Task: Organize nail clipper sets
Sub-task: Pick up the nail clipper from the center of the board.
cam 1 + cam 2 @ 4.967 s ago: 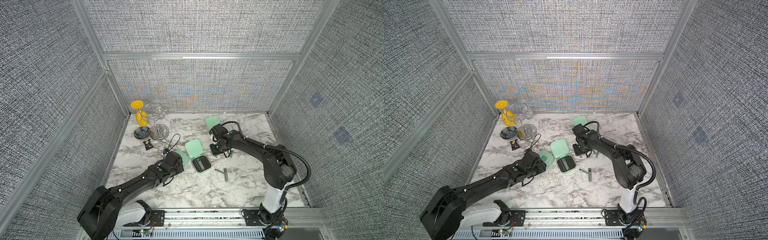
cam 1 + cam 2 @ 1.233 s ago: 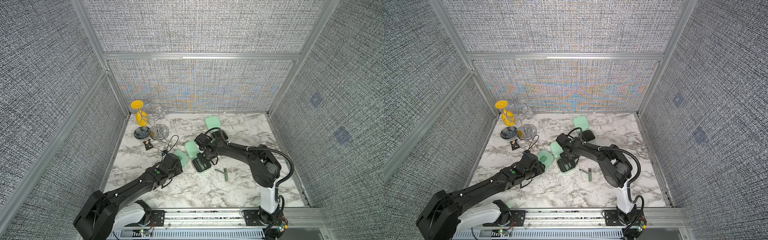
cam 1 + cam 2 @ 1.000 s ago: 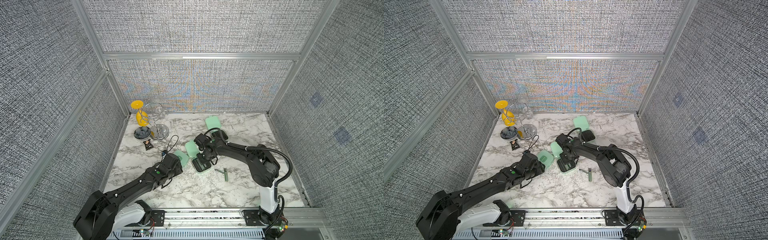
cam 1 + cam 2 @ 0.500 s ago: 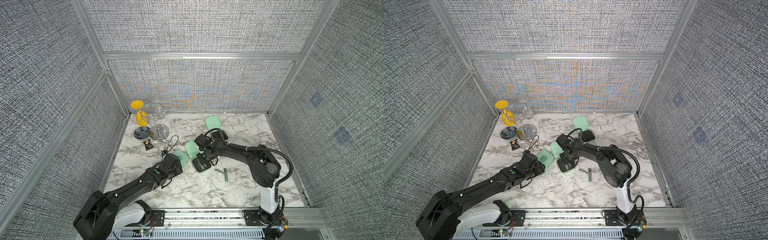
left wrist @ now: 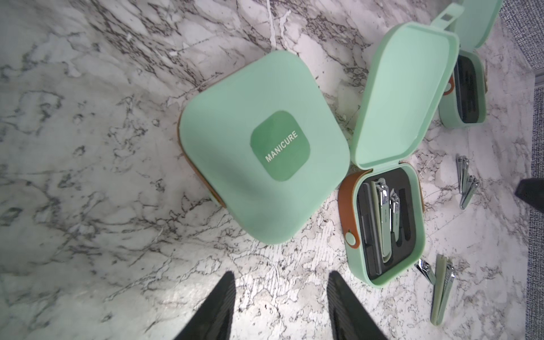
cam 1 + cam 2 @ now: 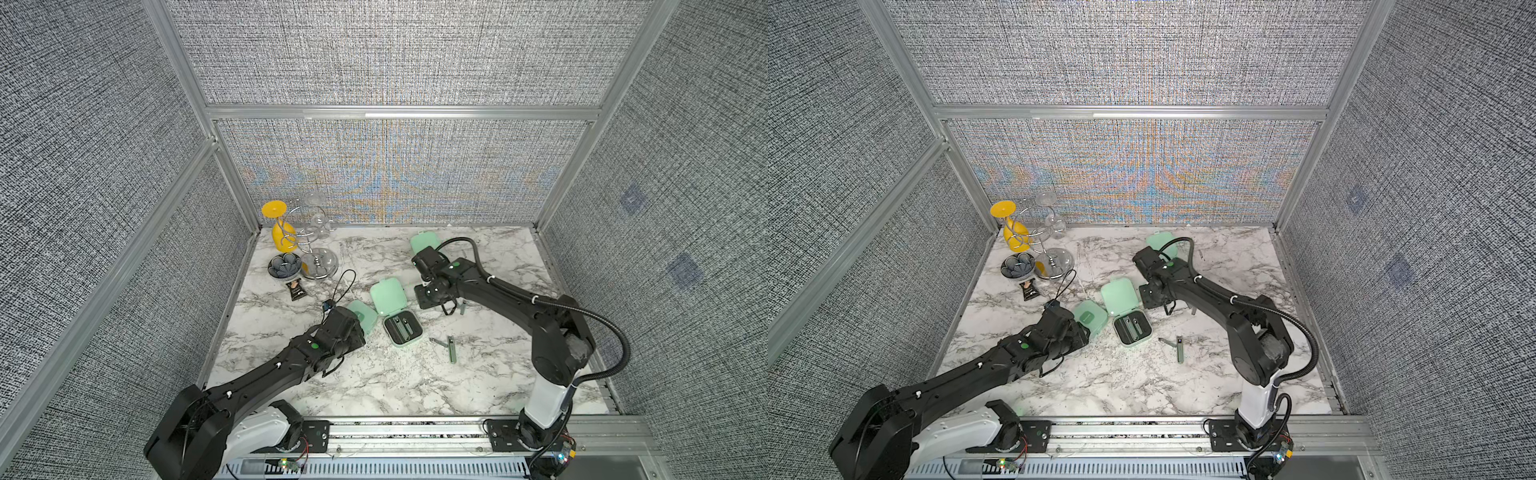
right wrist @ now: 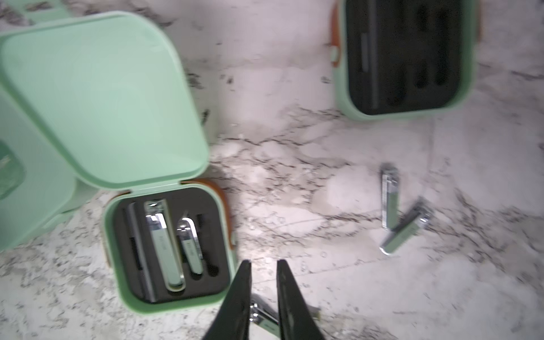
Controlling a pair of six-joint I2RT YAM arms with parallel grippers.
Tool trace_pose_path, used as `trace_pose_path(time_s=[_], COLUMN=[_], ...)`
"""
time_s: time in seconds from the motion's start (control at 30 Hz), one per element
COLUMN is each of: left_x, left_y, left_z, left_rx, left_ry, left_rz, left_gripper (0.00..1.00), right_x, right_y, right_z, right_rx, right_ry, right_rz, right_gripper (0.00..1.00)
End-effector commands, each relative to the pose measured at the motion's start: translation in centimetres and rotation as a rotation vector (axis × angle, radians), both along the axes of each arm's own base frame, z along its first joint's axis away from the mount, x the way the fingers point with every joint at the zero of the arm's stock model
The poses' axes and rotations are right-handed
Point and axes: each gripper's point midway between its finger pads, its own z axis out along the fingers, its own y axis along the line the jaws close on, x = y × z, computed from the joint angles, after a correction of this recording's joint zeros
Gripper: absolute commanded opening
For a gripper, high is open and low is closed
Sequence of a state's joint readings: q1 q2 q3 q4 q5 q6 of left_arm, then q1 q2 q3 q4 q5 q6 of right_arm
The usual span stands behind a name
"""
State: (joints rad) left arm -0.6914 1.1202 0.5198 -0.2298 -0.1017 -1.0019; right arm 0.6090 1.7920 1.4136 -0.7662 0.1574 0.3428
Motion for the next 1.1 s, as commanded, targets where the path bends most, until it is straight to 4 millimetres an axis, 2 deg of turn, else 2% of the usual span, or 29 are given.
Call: trace_pose_path(time_s=[0.0,0.1,0.17,0.33,0.47,0.73,1.07], left_x=[0.1,0.2,0.2,0.2,0.3,0.4,0.4], left_y=[-0.1,-0.3,-0.3,-0.3,-0.1,-0.2,-0.1], left_z=[0.2,0.2,0.1,0.0,-0.1,-0.3,-0.3], left_rx=[0.003,0.000,0.002,0.009,0.021,0.029,0.030], left_ry=[-0.006,-0.006,-0.003,0.000,0.001,0.006,0.008], left_rz=[-0.009,-0.012,-0.015,-0.015,-0.012,-0.010,-0.009], left_gripper=[0.53,0.53,0.53,0.53,0.53,0.53,0.53], right_x=[-1.1,-1.0,-0.7,1.0,2.4,4.3,4.7], right_y=[-5.0,-7.5,-8.6,-10.2,-11.2,-11.5,-11.6], right_z=[-1.1,-2.2,-3.0,-5.3,-6.2,-7.1,-7.8], right_rx=[-0.055,-0.034,-0.035,-0.031,-0.043,-0.031,-0.035], right_ry=[0.067,0.095,0.104,0.109,0.088,0.063,0.058], right_rz=[-0.163,-0.261,-0.306,-0.384,-0.427,-0.455,-0.474], right_gripper=[0.26,0.31,0.35,0.36,0.36,0.36,0.30])
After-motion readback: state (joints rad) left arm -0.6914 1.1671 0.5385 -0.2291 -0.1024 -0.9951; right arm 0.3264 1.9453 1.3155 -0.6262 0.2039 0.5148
